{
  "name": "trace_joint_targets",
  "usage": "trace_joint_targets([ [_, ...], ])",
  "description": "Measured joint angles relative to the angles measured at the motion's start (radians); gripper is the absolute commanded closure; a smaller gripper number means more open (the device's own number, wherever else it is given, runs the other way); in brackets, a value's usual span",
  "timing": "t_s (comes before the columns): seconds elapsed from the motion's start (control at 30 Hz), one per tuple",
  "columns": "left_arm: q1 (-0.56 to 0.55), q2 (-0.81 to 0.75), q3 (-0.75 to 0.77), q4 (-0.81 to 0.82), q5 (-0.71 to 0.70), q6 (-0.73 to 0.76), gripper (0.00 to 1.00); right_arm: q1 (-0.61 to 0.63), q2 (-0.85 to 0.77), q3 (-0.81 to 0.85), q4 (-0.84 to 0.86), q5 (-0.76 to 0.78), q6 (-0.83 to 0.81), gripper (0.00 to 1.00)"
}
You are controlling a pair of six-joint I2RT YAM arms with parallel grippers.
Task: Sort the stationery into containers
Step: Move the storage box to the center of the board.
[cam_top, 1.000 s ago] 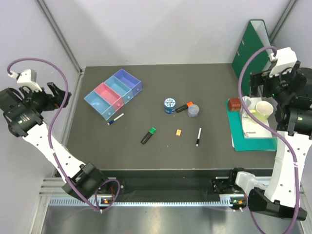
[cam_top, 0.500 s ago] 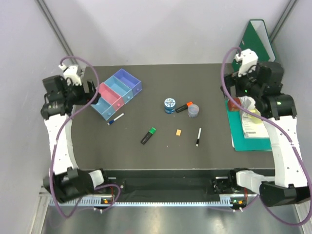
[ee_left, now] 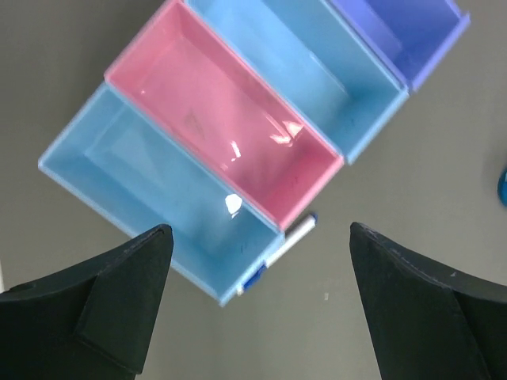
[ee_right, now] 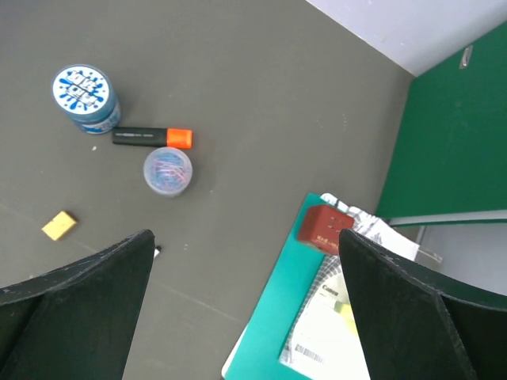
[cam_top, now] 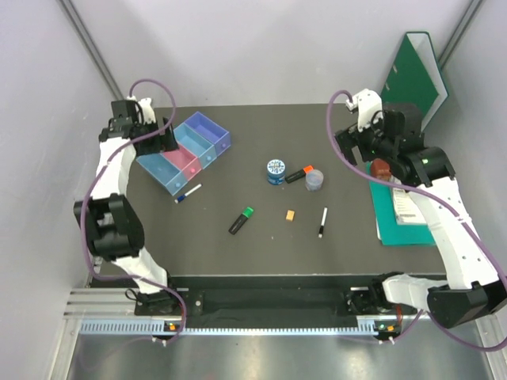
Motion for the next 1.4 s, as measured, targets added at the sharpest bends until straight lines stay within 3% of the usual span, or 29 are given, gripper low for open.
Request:
trace_joint_targets([
  [0.3, -0.016, 0.257, 0.263, 0.018, -0.002, -0.103, 0.05, 0.006, -0.042, -0.116, 0.015, 0.041, -0.024, 0.0],
  [0.47, -0.07, 0.357, 0.334, 0.033, -0.013, -0.102, 0.07, 0.006, -0.05, -0.14, 0.014, 0.048, -0.024, 0.0],
  [0.7, -0.14, 0.451, 0.34, 0.03, -0.024, -0.091, 0.08, 0.006, -0.056, -0.139, 0.01, 0.051, -0.024, 0.0],
  [1.4, -0.154, 0.53, 0.32, 0.046, -0.114, -0.043, 0.19, 0.006, -0.056, -0.139, 0.01, 0.048, -0.012, 0.0],
])
